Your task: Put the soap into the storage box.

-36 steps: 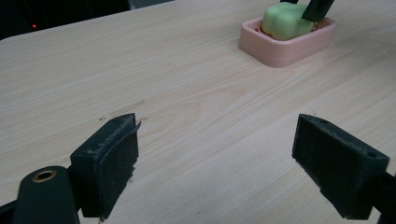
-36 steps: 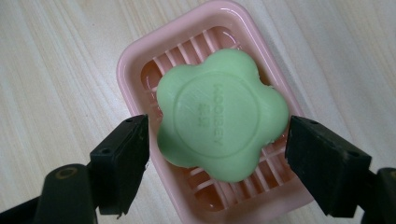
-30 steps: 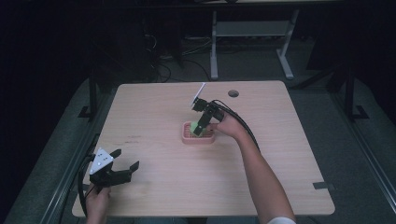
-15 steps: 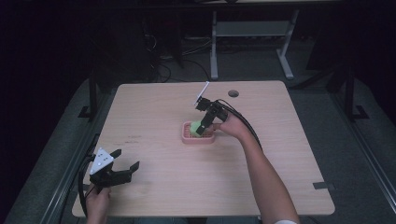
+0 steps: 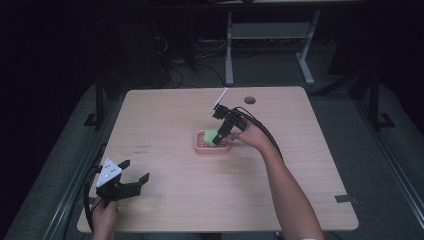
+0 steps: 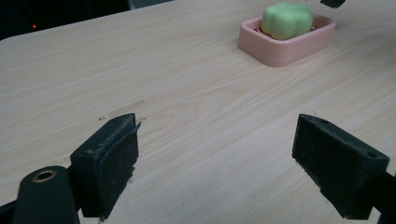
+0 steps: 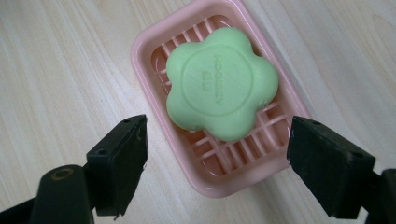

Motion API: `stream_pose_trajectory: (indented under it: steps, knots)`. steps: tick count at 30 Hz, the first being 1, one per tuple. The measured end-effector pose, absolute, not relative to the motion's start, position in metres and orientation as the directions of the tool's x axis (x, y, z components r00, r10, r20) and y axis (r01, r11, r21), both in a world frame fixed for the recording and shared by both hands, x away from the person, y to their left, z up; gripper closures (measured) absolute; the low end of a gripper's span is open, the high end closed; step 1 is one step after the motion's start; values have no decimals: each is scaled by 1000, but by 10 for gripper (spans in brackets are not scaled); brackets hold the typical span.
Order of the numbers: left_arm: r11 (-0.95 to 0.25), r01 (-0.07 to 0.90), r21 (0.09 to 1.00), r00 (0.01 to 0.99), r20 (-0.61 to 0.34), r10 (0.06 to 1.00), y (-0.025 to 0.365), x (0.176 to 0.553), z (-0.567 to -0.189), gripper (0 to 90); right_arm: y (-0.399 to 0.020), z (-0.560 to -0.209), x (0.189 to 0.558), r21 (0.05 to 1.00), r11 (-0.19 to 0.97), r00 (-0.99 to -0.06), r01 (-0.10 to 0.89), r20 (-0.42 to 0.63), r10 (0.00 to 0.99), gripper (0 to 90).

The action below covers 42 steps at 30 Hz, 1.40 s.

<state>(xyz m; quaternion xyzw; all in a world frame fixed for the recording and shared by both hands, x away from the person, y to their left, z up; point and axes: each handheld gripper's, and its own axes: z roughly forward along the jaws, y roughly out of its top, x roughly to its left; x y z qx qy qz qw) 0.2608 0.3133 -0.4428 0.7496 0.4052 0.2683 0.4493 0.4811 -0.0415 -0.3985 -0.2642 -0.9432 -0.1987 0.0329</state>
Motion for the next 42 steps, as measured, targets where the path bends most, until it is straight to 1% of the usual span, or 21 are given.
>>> stream_pose_trajectory:
  steps: [19, 32, 36, 37, 42]
  knots:
    - [-273, 370, 888, 529, 40, 848, 313, 261, -443, 142, -67, -400, 473, 357, 764, -842, 538, 177, 510, 199]
    - [-277, 372, 886, 529, 42, 847, 312, 260, -443, 142, -85, -401, 463, 374, 746, -832, 551, 179, 525, 200]
    - [-274, 370, 888, 530, 41, 847, 312, 261, -443, 142, -90, -400, 460, 361, 747, -828, 558, 187, 528, 194]
    - [-276, 370, 887, 530, 42, 847, 312, 261, -443, 142, -93, -399, 456, 377, 743, -831, 553, 179, 527, 198]
    - [-275, 370, 887, 530, 41, 847, 312, 260, -443, 142, -99, -400, 452, 382, 738, -828, 556, 181, 530, 198]
